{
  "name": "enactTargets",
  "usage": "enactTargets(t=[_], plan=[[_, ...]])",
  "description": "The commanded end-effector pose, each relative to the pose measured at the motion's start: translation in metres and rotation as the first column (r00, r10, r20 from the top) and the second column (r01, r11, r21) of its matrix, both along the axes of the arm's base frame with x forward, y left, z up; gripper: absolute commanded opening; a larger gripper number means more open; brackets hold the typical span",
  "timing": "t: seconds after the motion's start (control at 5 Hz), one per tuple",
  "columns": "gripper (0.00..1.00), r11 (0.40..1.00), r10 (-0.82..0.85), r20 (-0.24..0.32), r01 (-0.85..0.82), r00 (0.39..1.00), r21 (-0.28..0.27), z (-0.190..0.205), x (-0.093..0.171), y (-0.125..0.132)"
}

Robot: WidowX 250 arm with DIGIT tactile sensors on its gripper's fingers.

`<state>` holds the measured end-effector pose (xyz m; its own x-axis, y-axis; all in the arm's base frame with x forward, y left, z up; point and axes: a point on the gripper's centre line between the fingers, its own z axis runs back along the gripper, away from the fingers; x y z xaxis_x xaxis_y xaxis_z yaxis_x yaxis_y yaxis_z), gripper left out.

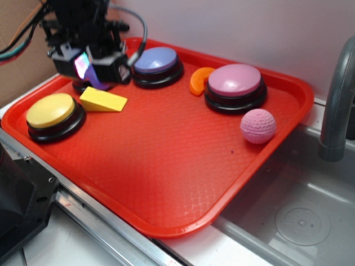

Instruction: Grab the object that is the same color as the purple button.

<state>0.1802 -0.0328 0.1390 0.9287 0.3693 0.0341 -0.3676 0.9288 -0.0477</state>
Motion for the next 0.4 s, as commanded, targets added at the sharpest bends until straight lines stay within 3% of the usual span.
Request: enactTargets(t=[0.0, 0.2], plan=[[0.00, 0.999, -0.035, 0.129, 0.032, 0.991, 0.022, 0.0575, 0.0114, 0.0196], [0.87, 0.992, -0.080, 0.011, 0.079, 0.997, 0.099, 0.0496, 0.0198, 0.0238]])
